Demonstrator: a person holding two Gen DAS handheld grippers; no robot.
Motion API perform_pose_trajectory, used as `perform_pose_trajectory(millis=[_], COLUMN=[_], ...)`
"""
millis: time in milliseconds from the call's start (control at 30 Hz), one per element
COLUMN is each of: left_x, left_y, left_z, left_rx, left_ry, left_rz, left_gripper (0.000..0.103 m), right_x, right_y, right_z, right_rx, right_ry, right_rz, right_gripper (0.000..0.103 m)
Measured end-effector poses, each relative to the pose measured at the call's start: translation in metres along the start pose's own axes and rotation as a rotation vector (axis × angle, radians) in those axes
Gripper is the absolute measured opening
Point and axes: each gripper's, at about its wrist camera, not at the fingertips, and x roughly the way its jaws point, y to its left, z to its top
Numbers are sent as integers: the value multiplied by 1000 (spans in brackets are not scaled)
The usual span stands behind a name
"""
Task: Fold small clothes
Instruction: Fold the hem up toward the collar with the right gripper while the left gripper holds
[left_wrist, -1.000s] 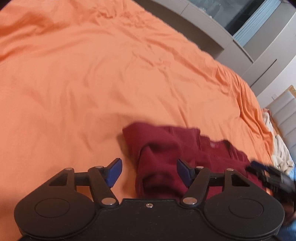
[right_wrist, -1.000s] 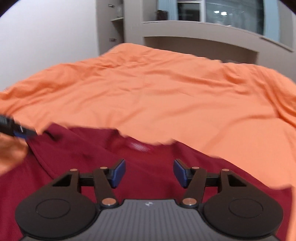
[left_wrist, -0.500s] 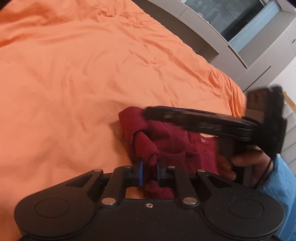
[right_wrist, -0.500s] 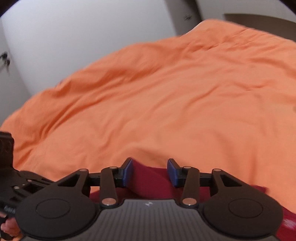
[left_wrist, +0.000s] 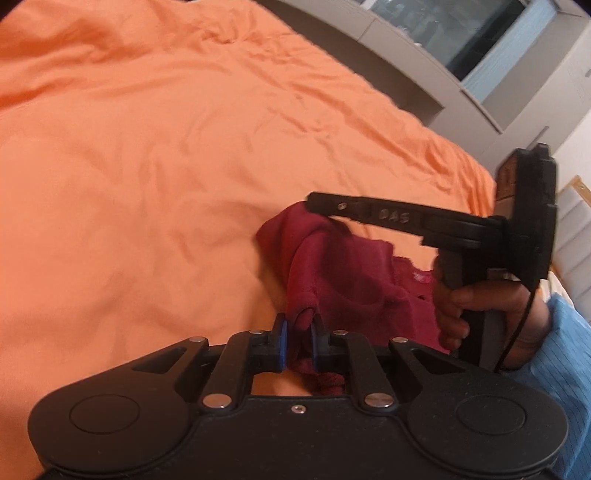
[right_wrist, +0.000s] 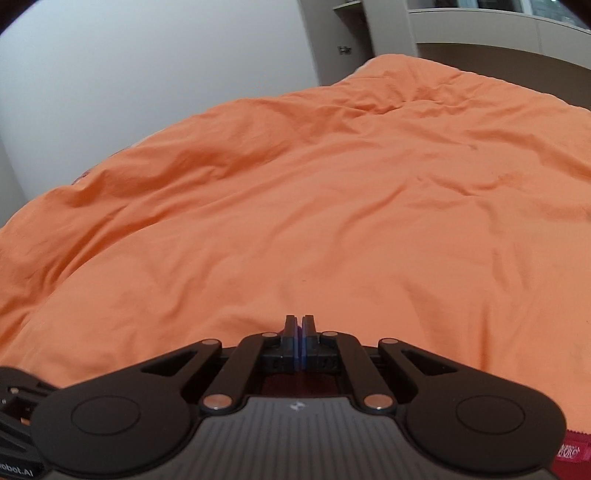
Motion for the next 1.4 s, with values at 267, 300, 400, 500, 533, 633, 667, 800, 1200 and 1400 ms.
perform_pose_trajectory(millis=[267, 300, 400, 500, 533, 633, 667, 800, 1200, 1400], left_x=[-8, -10, -15, -14, -13, -14, -14, -13, -20, -20], left_y=[8, 8, 2, -3, -4, -7, -8, -11, -6, -8], left_z=[-3, -2, -1, -6, -7, -8, -8, -8, -13, -18], left_rx=[-48, -51, -18, 11, 12, 21, 28, 53, 37, 28], left_ry=[28, 24, 2, -15, -17, -18, -16, -13, -54, -59], left_rz=[40, 41, 38, 66, 76, 87, 92, 102, 60, 91], left_gripper=[18, 18, 16, 14, 14, 14, 14, 14, 10, 10], right_x=[-62, -75, -110, -122, -122, -99, -88, -33, 21, 27], right_y=[-39, -43, -61, -81, -85, -83, -79, -45, 28, 27], right_z=[-16, -23, -48, -53, -50, -32, -27, -8, 4, 4], right_rx=[-16, -38, -50, 3, 27, 101, 113, 113, -101, -85], right_ry=[-61, -62, -36, -28, -38, -60, -60, -7, 38, 6], right_rz=[-125, -144, -182, -181, -168, -63, -25, 110, -6, -54], right_gripper=[55, 59, 66, 70, 70, 70, 70, 70, 2, 2])
